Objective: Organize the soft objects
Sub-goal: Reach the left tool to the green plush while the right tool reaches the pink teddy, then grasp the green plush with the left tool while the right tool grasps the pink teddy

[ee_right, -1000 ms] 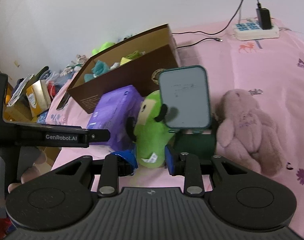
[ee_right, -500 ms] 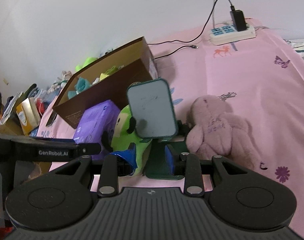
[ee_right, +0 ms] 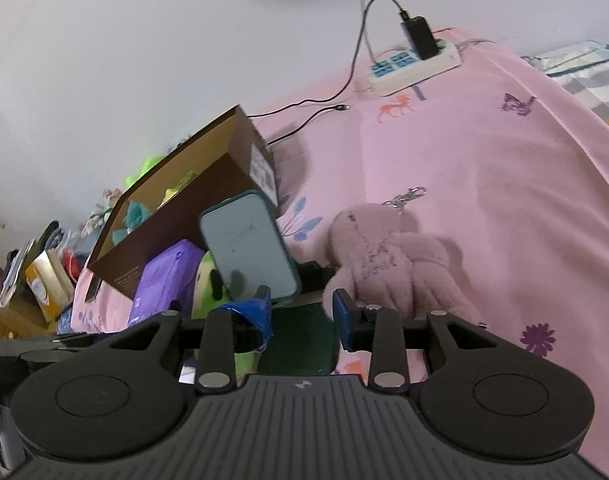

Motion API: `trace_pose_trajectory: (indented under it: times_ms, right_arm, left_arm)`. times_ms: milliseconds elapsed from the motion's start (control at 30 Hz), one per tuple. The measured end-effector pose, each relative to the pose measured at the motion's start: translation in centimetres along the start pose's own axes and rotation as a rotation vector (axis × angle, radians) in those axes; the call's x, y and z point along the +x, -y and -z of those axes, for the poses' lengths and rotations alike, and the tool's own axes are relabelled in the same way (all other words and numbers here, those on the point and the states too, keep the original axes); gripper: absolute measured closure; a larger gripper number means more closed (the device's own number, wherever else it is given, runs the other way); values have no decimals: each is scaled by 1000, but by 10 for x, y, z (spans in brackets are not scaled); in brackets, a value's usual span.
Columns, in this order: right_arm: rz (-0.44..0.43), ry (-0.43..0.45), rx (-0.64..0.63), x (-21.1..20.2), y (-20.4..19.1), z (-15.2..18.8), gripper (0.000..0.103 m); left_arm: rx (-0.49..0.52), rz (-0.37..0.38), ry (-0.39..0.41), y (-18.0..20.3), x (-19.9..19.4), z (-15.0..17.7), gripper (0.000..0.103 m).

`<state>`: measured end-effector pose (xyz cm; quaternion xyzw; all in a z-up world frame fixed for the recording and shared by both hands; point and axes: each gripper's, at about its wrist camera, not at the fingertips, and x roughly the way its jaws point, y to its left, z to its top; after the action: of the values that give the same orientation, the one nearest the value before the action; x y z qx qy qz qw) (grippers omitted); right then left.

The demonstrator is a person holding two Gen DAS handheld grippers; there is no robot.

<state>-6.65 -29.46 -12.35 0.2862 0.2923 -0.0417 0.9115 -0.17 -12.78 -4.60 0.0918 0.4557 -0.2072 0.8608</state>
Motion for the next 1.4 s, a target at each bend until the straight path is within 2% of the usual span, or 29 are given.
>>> trace_pose_trajectory:
  times_ms: [267,667,800,1133,1400]
  right_arm:
    - [95,39,40,-2,22,-11,84]
    - [172,-26,86,24,62,-19,81]
    - [161,-48,125,33,77,-20,80]
    - [82,-90,245,47,99,-27,78]
    - [44,-120,247,50,102,-31,77]
  left_arm:
    - [28,68,30,7,7,-10,27]
    - [67,79,0,5,37,-15,25]
    - [111,83,4,8,43,-18,23]
    - [167,151,-30,7,54,-17,23]
    - [182,118,-42,10,66,-27,23]
